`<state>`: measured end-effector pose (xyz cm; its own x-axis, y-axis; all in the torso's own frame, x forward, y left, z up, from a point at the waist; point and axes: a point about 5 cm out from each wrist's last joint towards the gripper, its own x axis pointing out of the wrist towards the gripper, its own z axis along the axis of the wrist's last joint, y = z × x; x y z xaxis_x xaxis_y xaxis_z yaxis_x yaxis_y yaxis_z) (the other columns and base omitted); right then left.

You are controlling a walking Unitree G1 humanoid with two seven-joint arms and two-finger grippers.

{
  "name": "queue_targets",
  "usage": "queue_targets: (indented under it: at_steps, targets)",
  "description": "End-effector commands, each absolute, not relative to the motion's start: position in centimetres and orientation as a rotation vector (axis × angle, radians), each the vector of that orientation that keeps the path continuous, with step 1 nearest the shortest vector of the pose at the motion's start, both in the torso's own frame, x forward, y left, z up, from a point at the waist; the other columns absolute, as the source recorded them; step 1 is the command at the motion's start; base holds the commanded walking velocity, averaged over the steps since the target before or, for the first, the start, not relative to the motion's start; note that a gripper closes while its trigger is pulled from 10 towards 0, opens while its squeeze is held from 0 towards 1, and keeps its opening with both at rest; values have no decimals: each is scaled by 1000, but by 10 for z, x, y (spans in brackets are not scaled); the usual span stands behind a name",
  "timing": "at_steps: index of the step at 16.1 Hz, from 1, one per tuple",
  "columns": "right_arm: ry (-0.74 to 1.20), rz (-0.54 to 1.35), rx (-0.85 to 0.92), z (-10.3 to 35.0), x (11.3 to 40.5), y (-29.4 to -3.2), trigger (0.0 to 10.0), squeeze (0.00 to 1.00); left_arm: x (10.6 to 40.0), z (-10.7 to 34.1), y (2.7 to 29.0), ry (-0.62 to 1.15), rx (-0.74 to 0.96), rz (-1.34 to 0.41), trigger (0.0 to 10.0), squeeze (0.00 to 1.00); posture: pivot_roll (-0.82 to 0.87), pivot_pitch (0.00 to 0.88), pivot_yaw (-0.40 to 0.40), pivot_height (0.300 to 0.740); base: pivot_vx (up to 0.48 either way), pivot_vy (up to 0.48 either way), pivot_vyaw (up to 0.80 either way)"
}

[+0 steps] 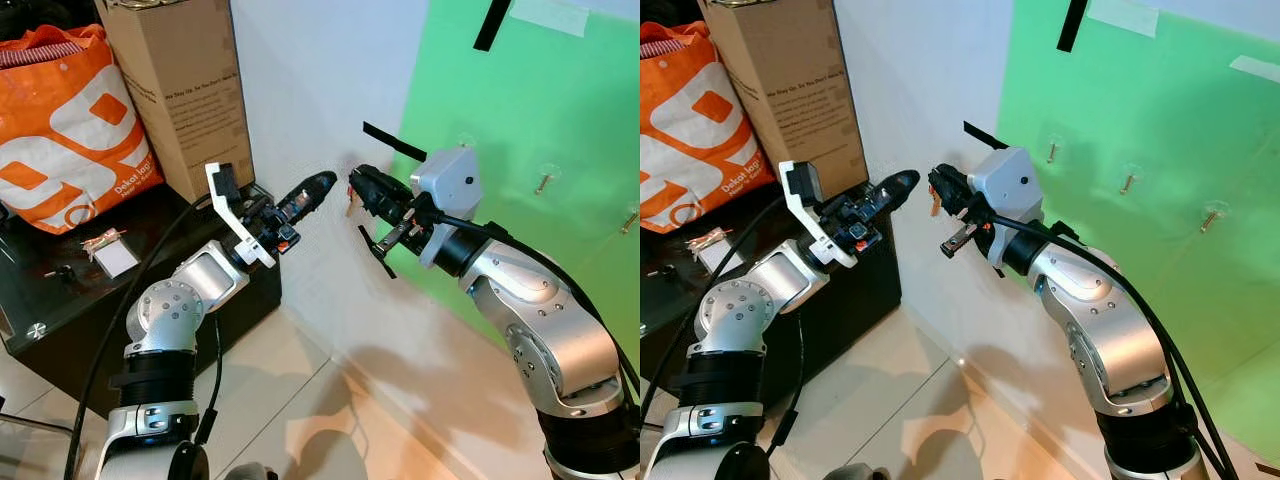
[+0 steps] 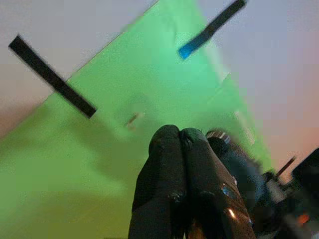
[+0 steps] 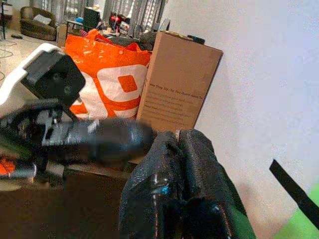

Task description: Hang keys on a hook

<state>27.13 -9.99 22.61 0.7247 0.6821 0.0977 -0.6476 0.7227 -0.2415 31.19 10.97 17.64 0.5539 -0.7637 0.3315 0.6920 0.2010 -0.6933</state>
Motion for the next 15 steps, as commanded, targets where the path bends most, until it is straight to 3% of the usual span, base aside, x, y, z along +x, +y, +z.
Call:
queue_targets:
  at_steps: [1,2,4,7,11,15]
  targets:
    - [-232,739,-205,236,271,-100,10000,0,312,169,105,120,-769,-988,10000,851,-74,0,43,740,0,0,0]
    - [-232,739,-205,236,271,-100,10000,0,313,166,105,114,-721,-967,10000,1000,-74,0,43,740,0,0,0]
    - [-231,738,-205,236,270,-101,10000,0,324,160,112,17,-488,-782,10000,1000,-75,0,45,740,0,0,0]
    - [-230,737,-206,236,270,-101,10000,0,319,167,115,-129,-280,-673,10000,1000,-74,0,41,740,0,0,0]
    - [-230,746,-207,236,271,-100,10000,0,301,157,88,-268,189,-785,10000,1000,-66,0,33,740,0,0,0]
    - [-233,743,-208,236,271,-100,10000,0,304,148,87,-88,-312,-761,10000,1000,-76,0,41,740,0,0,0]
